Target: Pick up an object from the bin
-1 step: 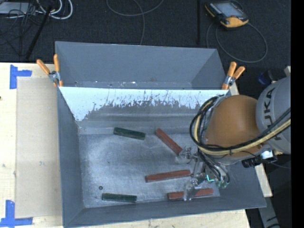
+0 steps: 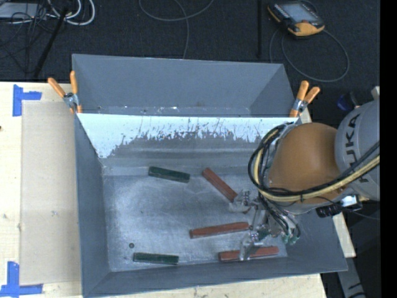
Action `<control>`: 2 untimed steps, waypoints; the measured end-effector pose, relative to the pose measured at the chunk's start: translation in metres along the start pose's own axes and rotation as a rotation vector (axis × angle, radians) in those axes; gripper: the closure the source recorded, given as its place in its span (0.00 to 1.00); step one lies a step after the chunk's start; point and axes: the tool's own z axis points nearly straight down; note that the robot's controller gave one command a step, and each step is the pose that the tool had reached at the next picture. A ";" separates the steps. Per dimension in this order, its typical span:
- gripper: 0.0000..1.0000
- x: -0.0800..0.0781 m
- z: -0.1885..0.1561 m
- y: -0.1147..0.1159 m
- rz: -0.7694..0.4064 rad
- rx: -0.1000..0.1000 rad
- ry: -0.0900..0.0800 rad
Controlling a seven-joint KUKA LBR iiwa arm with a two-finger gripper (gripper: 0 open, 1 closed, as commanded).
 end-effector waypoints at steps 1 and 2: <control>1.00 -0.047 0.077 -0.025 -0.063 0.000 -0.005; 1.00 -0.047 0.077 -0.025 -0.063 0.000 -0.005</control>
Offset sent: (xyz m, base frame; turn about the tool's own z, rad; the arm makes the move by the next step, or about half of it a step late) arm 0.0000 0.0000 0.0000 0.0000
